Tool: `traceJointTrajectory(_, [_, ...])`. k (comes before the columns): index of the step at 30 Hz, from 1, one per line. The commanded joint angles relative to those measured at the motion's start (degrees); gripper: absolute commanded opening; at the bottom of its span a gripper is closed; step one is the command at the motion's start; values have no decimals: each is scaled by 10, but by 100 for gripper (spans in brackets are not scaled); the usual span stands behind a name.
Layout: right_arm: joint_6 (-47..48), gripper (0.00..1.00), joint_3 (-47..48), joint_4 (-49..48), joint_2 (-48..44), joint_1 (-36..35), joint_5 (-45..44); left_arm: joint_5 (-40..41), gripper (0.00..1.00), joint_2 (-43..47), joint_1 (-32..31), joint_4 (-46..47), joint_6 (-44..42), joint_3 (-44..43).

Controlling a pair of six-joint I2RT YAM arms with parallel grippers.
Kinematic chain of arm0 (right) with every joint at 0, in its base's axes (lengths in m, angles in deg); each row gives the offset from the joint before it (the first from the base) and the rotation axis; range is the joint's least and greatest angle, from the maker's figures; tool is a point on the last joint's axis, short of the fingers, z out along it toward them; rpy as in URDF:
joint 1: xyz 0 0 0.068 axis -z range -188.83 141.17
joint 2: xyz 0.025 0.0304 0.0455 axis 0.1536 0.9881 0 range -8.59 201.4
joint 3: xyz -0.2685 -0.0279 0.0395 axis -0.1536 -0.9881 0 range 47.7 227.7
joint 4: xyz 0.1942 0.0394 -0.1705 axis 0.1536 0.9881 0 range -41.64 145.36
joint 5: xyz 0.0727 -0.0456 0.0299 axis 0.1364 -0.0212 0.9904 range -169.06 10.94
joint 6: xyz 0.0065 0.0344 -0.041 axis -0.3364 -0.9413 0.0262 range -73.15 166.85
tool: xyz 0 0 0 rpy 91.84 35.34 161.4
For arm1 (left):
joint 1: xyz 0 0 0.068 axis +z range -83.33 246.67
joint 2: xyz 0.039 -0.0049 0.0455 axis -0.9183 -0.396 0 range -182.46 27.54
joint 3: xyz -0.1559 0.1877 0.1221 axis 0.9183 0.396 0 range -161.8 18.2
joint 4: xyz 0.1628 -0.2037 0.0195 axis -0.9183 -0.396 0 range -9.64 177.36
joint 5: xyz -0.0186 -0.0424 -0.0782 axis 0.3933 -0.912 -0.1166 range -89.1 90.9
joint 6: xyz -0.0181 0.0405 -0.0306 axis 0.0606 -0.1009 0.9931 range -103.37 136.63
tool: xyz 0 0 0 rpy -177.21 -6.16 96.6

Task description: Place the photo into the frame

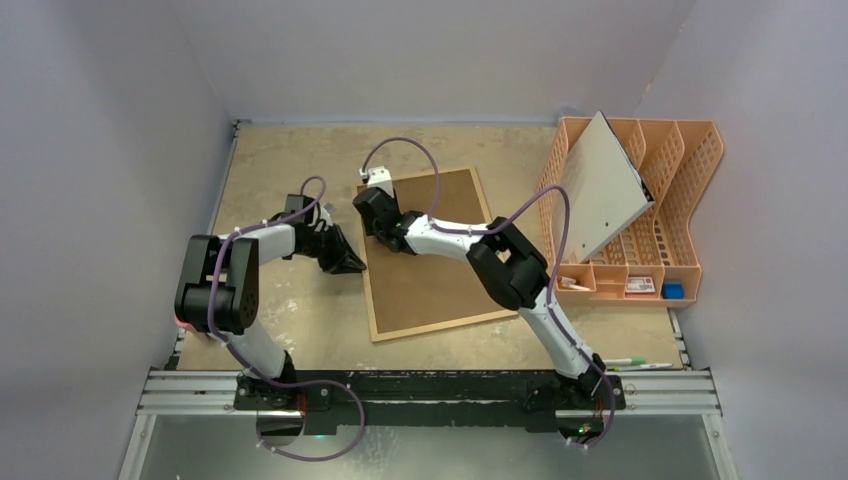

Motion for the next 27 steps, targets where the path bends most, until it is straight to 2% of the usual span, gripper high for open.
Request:
traceJointTrajectory(1, [57, 46, -82, 124, 50, 1, 6, 127, 14, -41, 1, -78, -26, 22])
traceJointTrajectory(3, [58, 46, -80, 124, 43, 0, 18, 124, 14, -43, 2, -80, -28, 15])
traceJointTrajectory(6, [50, 46, -70, 130, 13, 1, 81, 108, 14, -35, 4, -79, -34, 6])
traceJointTrajectory(11, [-13, 46, -29, 194, -59, 4, 195, 53, 21, -28, 5, -59, -32, 5])
traceJointTrajectory(17, [-55, 48, -130, 207, -150, -9, 312, 50, 23, -19, 4, -35, -27, 34])
traceJointTrajectory(22, [-53, 57, -202, 201, -199, -37, 334, 56, 22, -23, 2, -28, -17, 49])
traceJointTrajectory(27, [-47, 67, -202, 213, -195, -67, 323, 61, 21, -20, 2, -31, -14, 56])
